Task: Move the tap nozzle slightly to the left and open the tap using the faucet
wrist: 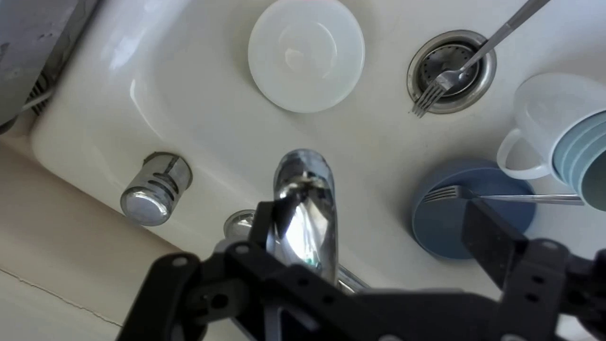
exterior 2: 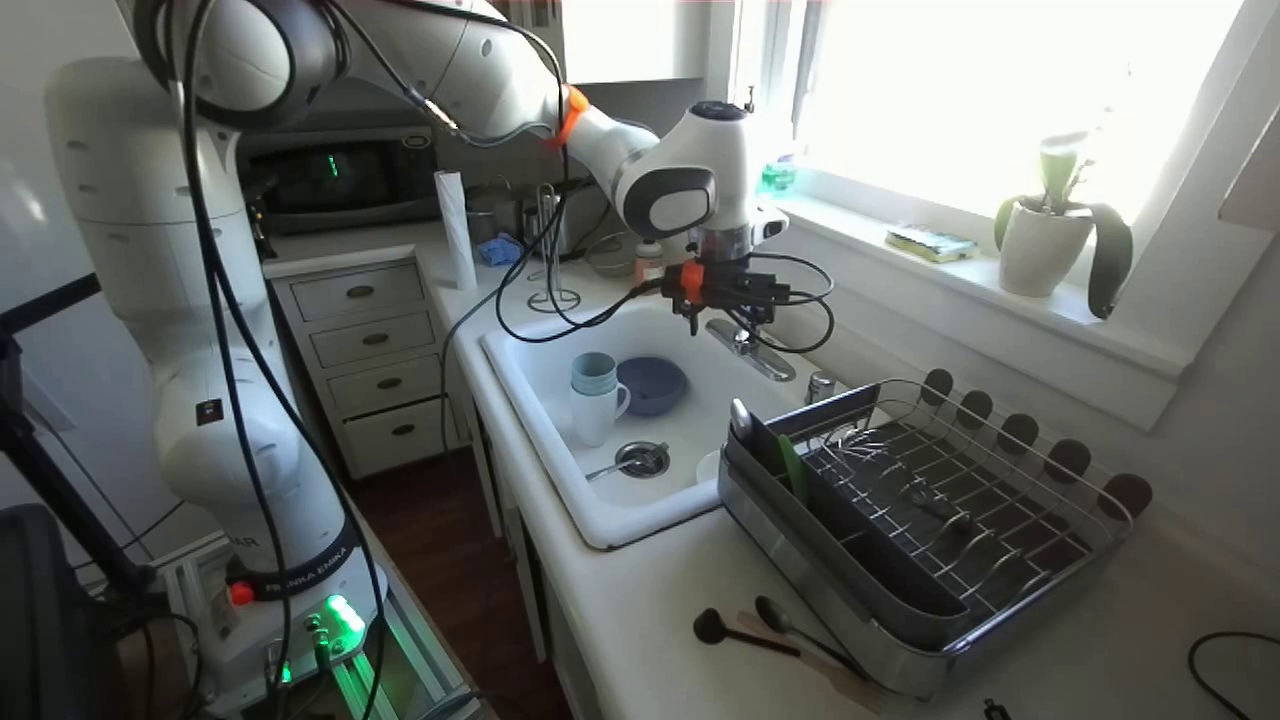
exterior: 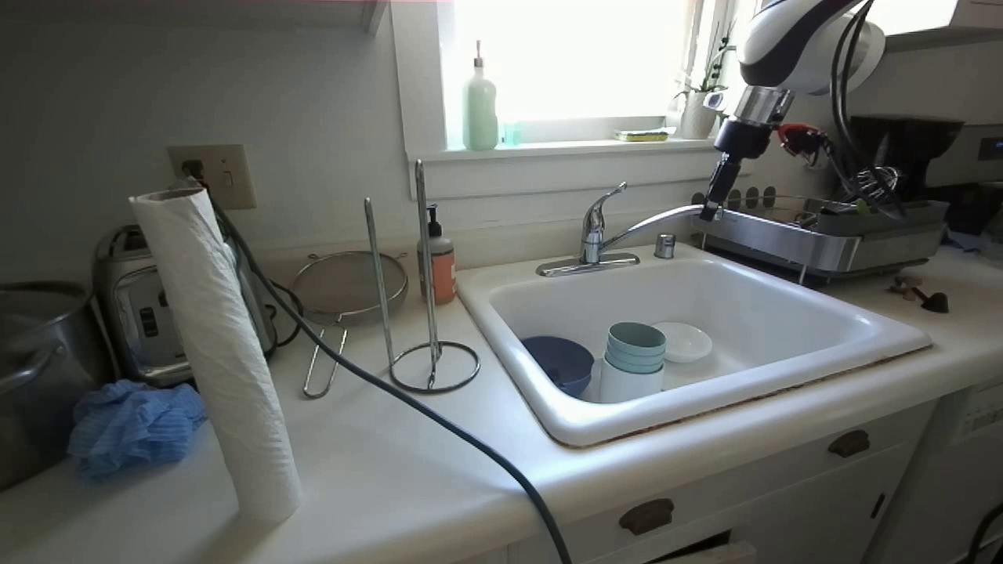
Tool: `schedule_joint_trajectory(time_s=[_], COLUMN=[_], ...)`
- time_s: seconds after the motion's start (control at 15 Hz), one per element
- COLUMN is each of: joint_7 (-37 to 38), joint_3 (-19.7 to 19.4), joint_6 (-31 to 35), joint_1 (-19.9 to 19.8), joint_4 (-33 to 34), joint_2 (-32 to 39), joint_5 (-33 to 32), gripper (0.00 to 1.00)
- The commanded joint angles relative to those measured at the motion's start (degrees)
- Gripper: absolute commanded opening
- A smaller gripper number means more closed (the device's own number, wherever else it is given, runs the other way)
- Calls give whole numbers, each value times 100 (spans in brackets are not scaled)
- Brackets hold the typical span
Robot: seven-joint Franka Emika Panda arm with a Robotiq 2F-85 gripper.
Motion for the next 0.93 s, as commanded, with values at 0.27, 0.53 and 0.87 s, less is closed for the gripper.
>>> schedule_joint_trajectory(time_s=[0.27,0.53,0.87], joint_7=[710,1418,2565], joint_3=[370,507,694], joint_6=[-782,-1209,-1021], joint_1=[21,113,283], joint_4=[-139,-174,-289], joint_2=[-232,-322,-385], joint_5=[534,727,769], gripper=[100,100,100])
